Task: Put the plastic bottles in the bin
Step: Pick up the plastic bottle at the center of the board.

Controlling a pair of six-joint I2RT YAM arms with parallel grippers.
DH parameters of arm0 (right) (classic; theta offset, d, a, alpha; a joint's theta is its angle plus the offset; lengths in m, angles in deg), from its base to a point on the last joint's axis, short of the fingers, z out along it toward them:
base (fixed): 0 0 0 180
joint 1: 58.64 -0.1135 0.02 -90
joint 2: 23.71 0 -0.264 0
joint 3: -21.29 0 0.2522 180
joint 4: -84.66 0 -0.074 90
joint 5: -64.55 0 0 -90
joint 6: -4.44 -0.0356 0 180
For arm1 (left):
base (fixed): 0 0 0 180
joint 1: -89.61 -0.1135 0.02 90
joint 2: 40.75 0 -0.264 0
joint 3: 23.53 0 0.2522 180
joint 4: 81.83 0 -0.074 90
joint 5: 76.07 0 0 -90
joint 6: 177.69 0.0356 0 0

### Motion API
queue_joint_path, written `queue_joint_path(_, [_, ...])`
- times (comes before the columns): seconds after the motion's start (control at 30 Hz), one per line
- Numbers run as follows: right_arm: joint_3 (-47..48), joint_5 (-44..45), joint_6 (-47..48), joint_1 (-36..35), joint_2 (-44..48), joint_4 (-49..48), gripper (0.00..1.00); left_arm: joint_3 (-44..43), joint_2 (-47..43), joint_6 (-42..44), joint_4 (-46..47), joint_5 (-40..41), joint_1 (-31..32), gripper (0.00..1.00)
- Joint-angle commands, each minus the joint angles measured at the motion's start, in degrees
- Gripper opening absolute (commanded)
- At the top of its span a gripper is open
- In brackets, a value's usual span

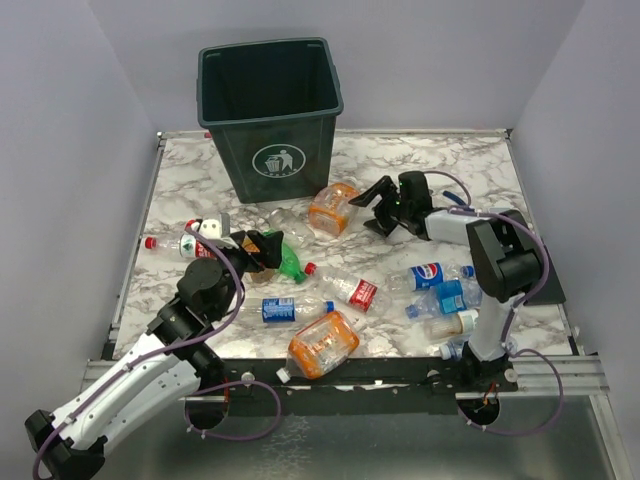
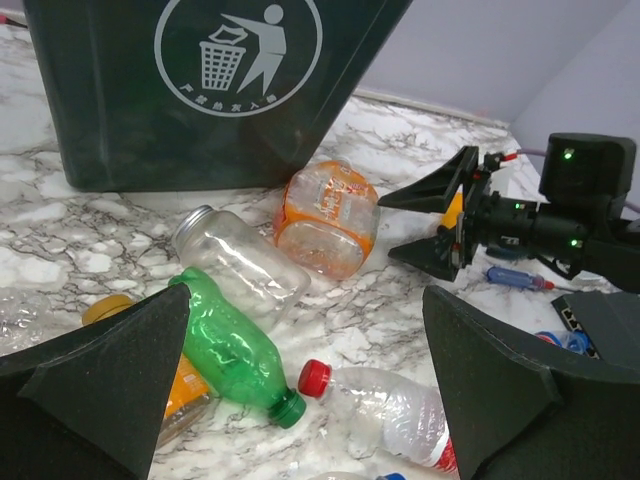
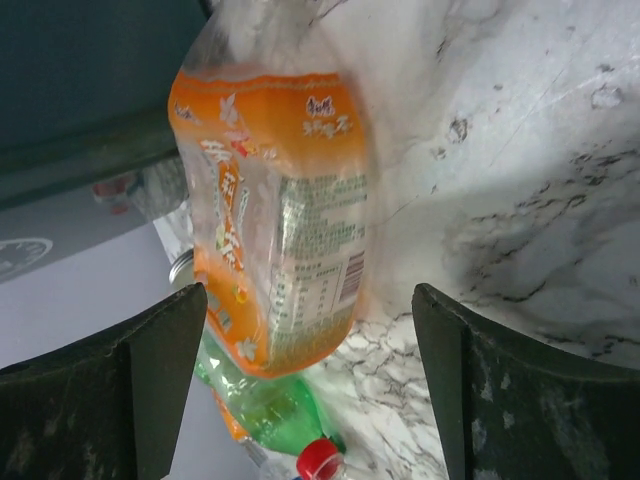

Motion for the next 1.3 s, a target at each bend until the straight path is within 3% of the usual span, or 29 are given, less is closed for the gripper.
queue_joint_path(0.0, [2.1,3.6,-3.7,-0.9,-3.8,0.6,0.87,0.9,-1.1,0.2,1.0,2.5,0.1,0.99])
queue_joint_path(0.37, [4.8,3.6,-7.0,-4.4,-10.7,-1.9,0.79,1.0,-0.1,-0.1,1.4,2.5,0.1,0.99])
queue_joint_path(0.73, [-1.0,6.5,-6.7,-5.2,-8.7,-5.2,0.41,1.4,-0.6,-0.3,1.8,2.5,0.1,0.99])
queue_joint_path(0.97, [-9.3,11.7,2.0,-5.0,7.3,-2.8,0.33,1.7,-0.5,-0.4,1.8,2.7,0.1,0.99])
queue_joint_path(1.13, [-14.0,15.2,14.3,-5.0,24.5,2.9,0.31,2.1,-0.5,-0.6,3.2,3.0,0.1,0.99])
queue_joint_path(1.27, [-17.1,12.3,28.1,-5.1,38.3,4.9,0.31,3.2,-0.3,-1.3,7.3,2.3,0.1,0.99])
